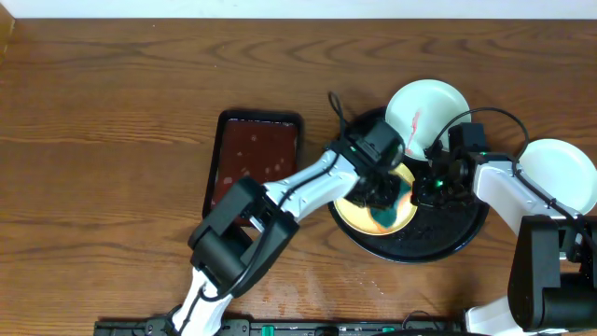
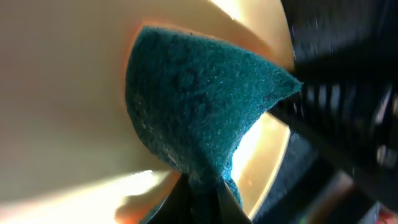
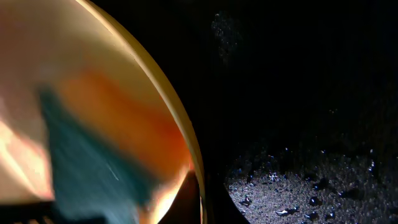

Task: Clean dirty plates on tray and stack at the side
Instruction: 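Scrub the yellow plate with the sponge while right gripper holds its rim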

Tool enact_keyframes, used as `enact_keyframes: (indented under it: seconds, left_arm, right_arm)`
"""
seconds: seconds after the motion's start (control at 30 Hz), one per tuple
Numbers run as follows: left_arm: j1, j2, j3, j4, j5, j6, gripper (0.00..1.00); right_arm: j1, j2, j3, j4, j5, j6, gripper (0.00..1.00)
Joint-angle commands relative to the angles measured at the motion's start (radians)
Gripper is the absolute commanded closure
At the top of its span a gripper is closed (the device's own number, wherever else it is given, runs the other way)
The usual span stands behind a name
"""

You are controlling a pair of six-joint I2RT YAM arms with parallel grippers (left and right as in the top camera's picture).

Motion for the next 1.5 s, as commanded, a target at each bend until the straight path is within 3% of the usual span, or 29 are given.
enact_keyframes:
  seconds: [0.0,0.1,0.27,0.43,0.63,0.9,1.2,1.37,1.47]
  left_arm:
    - [0.009,0.031,-0.004,-0.051,0.061,0.018,0.92]
    - [0.047,0.029,-0.004,-0.128,-0.045,0.015,0.92]
    - [0.132,0.012,0.029,-0.273,-0.508,-0.021,0.93]
    - [0.13,0.003,0.155,-0.375,-0.713,0.003,0.93]
    - [0.093,0.004,0.211,-0.356,-0.681,0.017,0.93]
    - [0.04,0.054,0.191,-0.276,-0.294,0.016,0.93]
    - [-0.055,0.126,0.191,-0.188,-0.315,0.047,0.93]
    - [-0.037,0.13,0.191,-0.144,-0.144,0.061,0.93]
    - [-0.028,0.13,0.191,-0.128,-0.164,0.093,0.92]
  right_arm:
    - [0.002,0.039,-0.012,0.003,0.094,0.006,0.99]
    - [0.002,0.039,-0.012,0.003,0.094,0.007,0.99]
    - [0.002,0.039,-0.012,0.002,0.094,0.007,0.99]
    - [0.002,0.039,-0.012,0.003,0.094,0.007,0.99]
    - [0.002,0.039,-0.012,-0.001,0.094,0.006,0.99]
    - [0.002,0.039,-0.012,0.003,0.094,0.006,0.99]
    - [0.002,0.039,-0.012,0.002,0.094,0.006,0.99]
    - [0.002,0.039,-0.012,0.003,0.095,0.006,0.99]
    - [0.002,0.039,-0.012,0.003,0.094,0.006,0.99]
